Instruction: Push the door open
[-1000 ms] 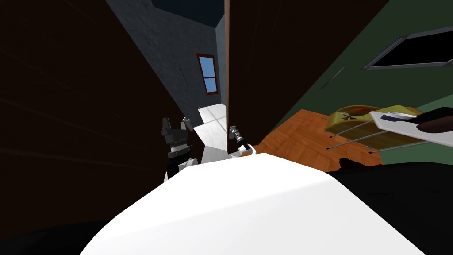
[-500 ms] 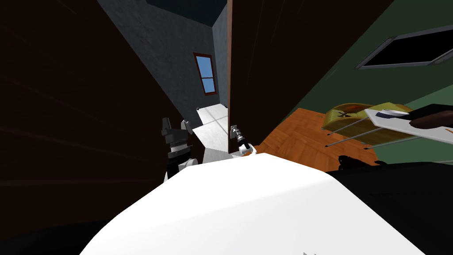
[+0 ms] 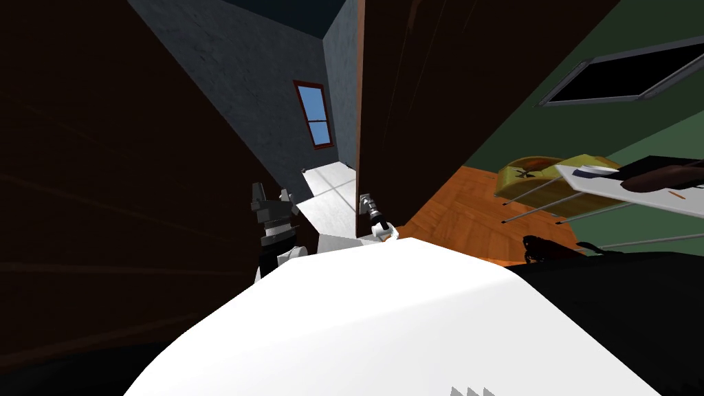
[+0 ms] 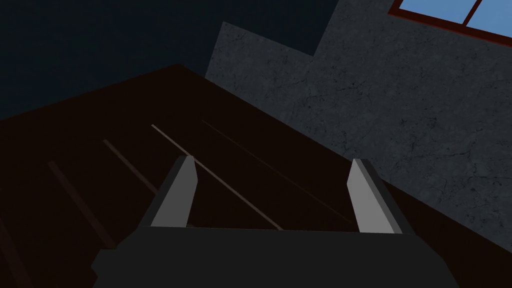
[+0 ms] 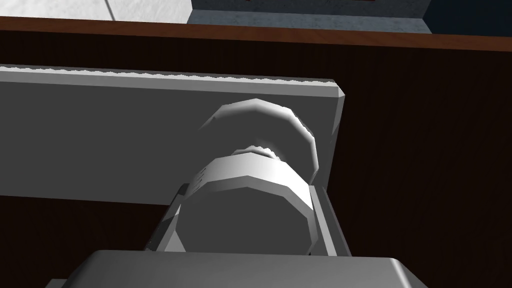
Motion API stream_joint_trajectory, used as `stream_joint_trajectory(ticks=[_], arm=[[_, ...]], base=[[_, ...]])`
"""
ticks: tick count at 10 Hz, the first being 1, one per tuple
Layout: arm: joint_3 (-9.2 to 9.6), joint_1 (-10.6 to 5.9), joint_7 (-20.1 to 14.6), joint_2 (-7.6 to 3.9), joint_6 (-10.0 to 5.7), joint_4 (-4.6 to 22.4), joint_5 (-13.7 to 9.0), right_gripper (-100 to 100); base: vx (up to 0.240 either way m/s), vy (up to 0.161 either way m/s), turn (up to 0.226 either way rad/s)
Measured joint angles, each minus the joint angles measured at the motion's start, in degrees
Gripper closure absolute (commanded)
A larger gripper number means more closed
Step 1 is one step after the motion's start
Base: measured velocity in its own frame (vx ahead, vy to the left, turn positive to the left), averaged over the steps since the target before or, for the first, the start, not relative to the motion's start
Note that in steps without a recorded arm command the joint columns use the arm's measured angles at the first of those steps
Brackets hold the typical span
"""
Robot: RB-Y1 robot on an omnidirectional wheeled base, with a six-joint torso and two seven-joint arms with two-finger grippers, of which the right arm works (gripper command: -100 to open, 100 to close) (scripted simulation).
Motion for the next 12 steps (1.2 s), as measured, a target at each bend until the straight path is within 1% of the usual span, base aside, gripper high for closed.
stream_joint_trajectory(ticks=[2, 4, 6, 7, 9, 10, 11, 12], arm=[[-1.68, -0.86, 0.5, 0.78, -0.35, 1.2, -0.1, 100], [-3.09, -1.24, 1.0, 1.73, -0.26, 1.5, -0.1, 100], [-4.22, -1.68, 1.2, 2.4, -0.39, 1.9, -0.2, 100], [-4.38, -1.78, 1.2, 2.38, -0.45, 1.8, -0.2, 100], [-3.26, -1.18, 1.5, 1.4, -0.13, 1.9, -0.4, 100], [-3.09, -1.21, 1.6, 0.73, -0.36, 2.1, -0.6, 100], [-3.13, -0.99, 1.8, 0.21, -0.51, 1.6, -0.7, -100], [-2.86, -0.71, 1.9, -0.68, -0.2, 0.8, -0.7, -100]], base=[[0.149, 0.115, -0.07], [0.156, 0.106, -0.069], [0.099, 0.052, -0.04], [0.145, -0.018, -0.17], [0.207, -0.003, -0.148], [0.25, -0.042, -0.181], [0.006, -0.042, -0.057], [-0.163, -0.021, 0.001]])
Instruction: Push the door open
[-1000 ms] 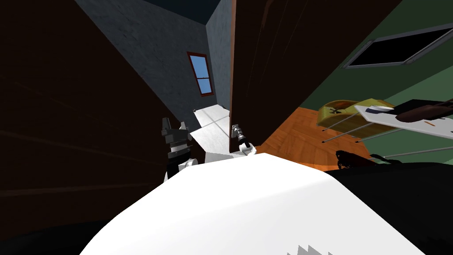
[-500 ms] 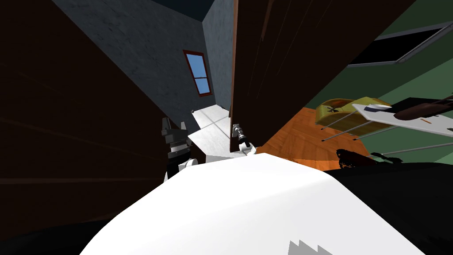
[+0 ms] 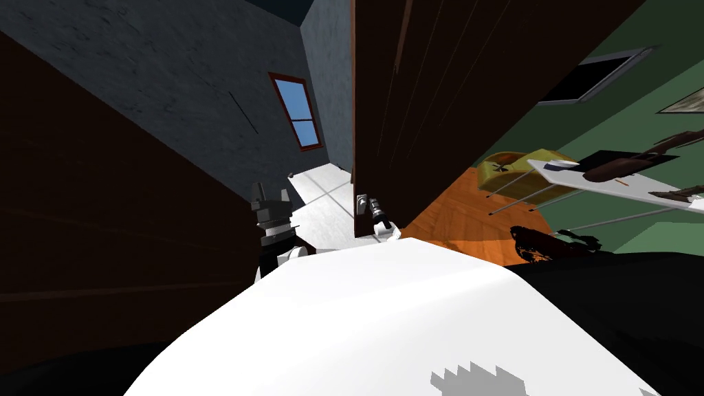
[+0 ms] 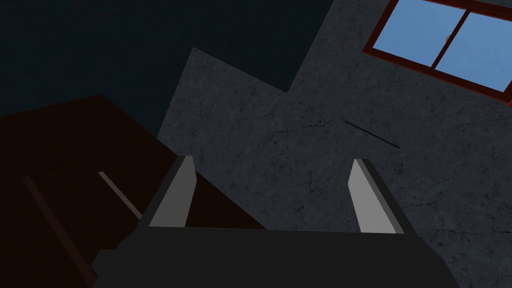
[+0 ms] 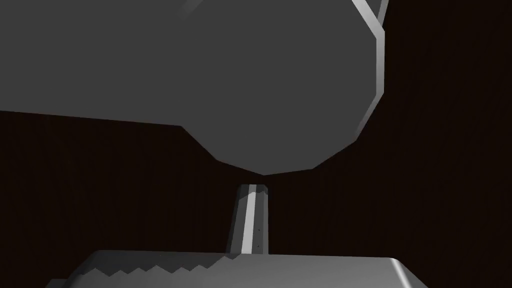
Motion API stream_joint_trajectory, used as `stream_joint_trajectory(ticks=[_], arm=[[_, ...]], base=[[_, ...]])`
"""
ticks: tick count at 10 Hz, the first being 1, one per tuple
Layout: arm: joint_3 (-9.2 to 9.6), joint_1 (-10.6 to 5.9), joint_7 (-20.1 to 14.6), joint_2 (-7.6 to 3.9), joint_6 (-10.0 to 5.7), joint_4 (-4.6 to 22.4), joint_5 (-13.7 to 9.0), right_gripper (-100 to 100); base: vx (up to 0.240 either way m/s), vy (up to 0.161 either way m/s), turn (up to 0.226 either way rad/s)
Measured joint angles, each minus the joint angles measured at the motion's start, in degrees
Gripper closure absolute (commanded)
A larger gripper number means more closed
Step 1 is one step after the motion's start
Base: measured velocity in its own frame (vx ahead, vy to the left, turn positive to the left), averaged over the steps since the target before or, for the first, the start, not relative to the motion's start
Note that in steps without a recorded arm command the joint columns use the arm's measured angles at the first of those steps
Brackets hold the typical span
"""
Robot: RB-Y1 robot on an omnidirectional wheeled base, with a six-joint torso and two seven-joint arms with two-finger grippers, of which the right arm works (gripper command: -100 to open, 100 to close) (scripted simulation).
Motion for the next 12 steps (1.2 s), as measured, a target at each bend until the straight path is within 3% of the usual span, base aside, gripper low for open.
stream_joint_trajectory(ticks=[4, 5, 7, 8, 9, 12], arm=[[0.68, 0.44, 0.0, -0.86, -0.09, -0.2, 0.0, -100], [0.98, 0.7, 0.0, -0.41, -0.09, -0.5, 0.1, -100], [1.44, 0.73, 0.1, 1.63, -0.15, -0.5, 0.1, -100], [1.73, 1.03, -0.1, 2.53, 0.02, -1.0, 0.0, -100], [1.78, 1.09, -0.2, 2.63, 0.08, -1.1, 0.0, -100], [1.39, 0.53, 0.0, 0.17, -0.44, -0.3, 0.0, -100]], base=[[-0.213, -0.01, -0.019], [-0.275, 0.053, -0.022], [-0.243, 0.089, -0.003], [-0.091, 0.045, -0.004], [0.083, -0.004, -0.006], [0.223, -0.05, 0.01]])
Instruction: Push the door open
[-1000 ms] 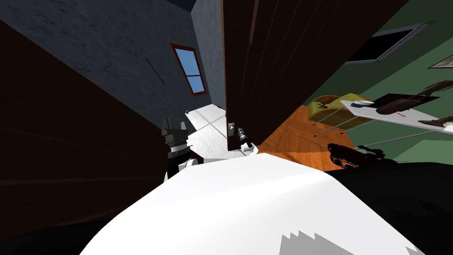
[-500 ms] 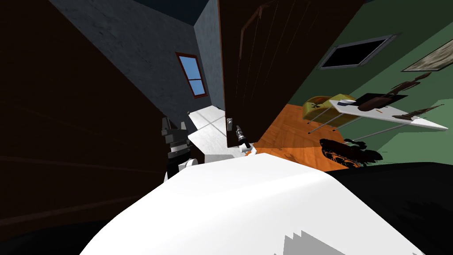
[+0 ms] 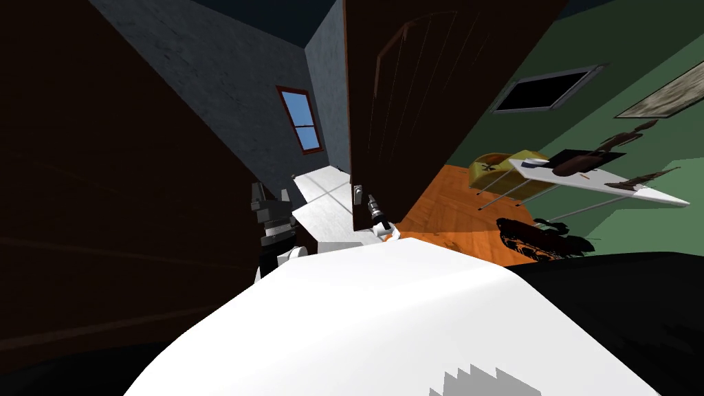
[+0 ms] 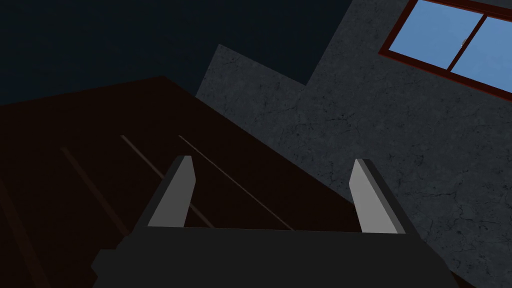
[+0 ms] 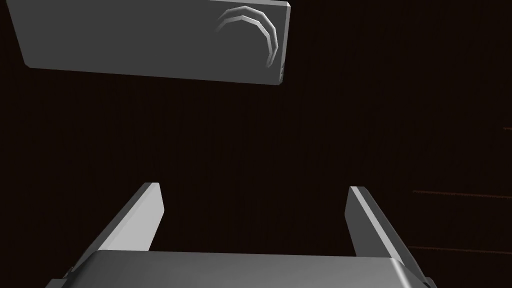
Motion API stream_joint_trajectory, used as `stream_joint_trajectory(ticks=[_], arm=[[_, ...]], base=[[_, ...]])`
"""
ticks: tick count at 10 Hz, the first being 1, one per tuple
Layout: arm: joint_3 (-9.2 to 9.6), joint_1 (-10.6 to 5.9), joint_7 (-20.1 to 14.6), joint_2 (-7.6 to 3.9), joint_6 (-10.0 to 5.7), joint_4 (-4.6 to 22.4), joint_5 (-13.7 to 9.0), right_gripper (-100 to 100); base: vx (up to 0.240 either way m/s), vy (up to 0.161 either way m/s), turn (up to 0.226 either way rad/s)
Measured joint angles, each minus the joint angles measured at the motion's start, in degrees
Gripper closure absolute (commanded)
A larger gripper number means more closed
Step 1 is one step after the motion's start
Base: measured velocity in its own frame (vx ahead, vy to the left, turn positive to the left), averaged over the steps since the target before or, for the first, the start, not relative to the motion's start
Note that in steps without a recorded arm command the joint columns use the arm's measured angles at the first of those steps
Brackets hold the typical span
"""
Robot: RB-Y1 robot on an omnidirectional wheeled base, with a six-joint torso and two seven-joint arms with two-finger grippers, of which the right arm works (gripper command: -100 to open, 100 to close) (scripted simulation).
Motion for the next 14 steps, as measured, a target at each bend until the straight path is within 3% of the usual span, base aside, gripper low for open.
stream_joint_trajectory(ticks=[3, 6, 7, 13, 14], arm=[[-0.3, -0.15, 0.4, -0.23, -0.58, 0.4, 0.1, -100], [-0.66, -0.53, 0.7, 2.02, -1.15, 1.0, 0.2, -100], [-0.67, -0.59, 0.7, 2.14, -1.19, 1.1, 0.2, 100], [-0.55, -0.47, 0.7, 2.08, -1.07, 1.1, 0.2, 100], [-1.49, -1.66, 0.6, 1.41, -1.1, 2.6, 0.4, 100]], base=[[0.222, 0.033, 0.013], [0.141, 0.062, 0.012], [-0.01, -0.003, -0.003], [0.008, -0.012, -0.019], [0.21, -0.067, -0.104]])
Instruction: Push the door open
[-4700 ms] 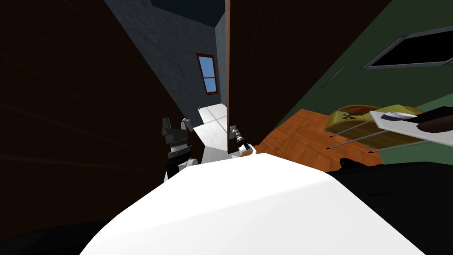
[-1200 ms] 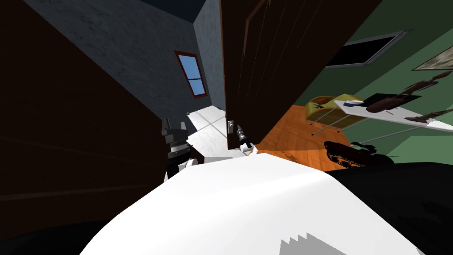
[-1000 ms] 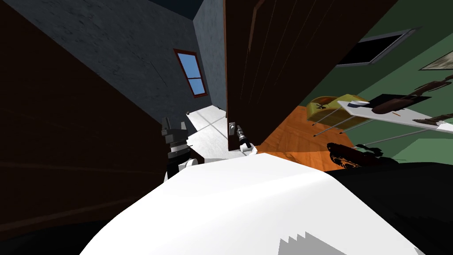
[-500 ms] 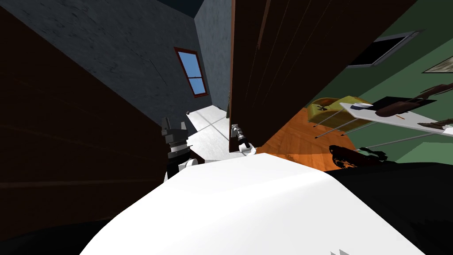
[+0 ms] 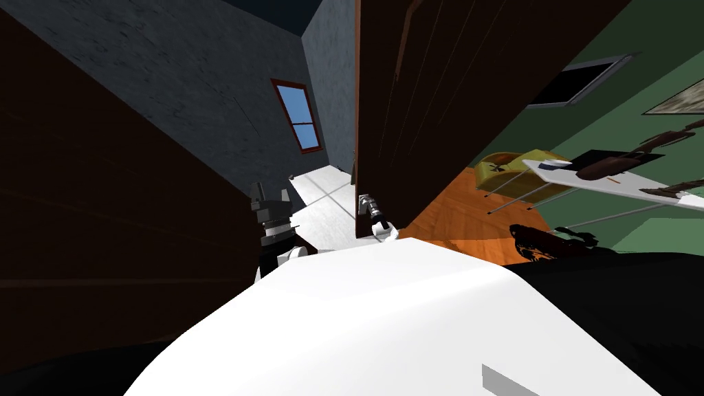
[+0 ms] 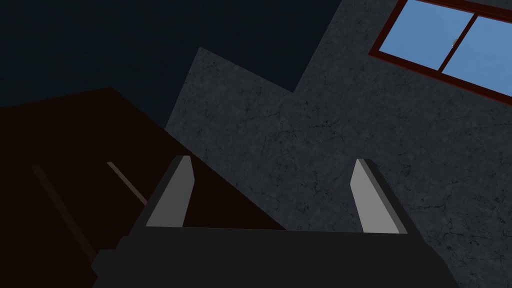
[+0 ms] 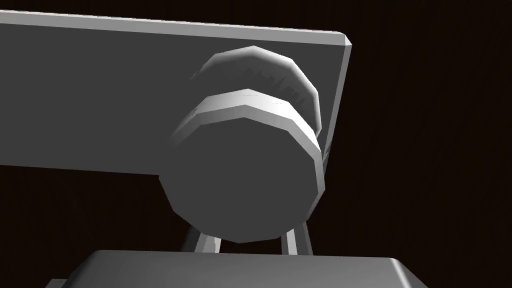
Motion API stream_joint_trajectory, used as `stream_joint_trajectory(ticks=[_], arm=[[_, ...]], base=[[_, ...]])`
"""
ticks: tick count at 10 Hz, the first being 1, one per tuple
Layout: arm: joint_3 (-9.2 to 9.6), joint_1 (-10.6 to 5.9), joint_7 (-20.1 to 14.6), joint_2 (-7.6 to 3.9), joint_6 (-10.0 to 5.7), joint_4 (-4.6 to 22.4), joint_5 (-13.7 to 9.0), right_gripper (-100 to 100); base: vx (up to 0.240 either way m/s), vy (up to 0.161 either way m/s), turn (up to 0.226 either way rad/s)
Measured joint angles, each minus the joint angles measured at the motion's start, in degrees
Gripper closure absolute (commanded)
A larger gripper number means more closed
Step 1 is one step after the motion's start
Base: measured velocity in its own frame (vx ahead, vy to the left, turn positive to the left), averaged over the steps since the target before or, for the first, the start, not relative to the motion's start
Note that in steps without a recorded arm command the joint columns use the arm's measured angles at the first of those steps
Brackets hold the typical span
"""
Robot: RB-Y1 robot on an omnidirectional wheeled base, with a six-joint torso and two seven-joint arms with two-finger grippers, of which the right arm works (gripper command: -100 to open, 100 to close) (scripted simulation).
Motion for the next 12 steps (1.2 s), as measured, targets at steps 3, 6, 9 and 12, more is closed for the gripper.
stream_joint_trajectory(ticks=[3, 6, 9, 12], arm=[[0.89, -0.44, 0.0, -1.95, 0.1, 0.2, -0.4, -100], [3.69, -0.03, 0.5, -2.42, 0.62, -0.5, -1.3, -100], [6.97, 0.43, 0.8, -1.51, 0.69, -0.9, -2.4, -100], [8.72, -0.07, 1.5, 1.12, 0.81, -0.3, -2.9, -100]], base=[[-0.127, -0.036, -0.112], [-0.208, -0.019, -0.124], [-0.19, 0.004, -0.134], [-0.046, 0.024, -0.024]])
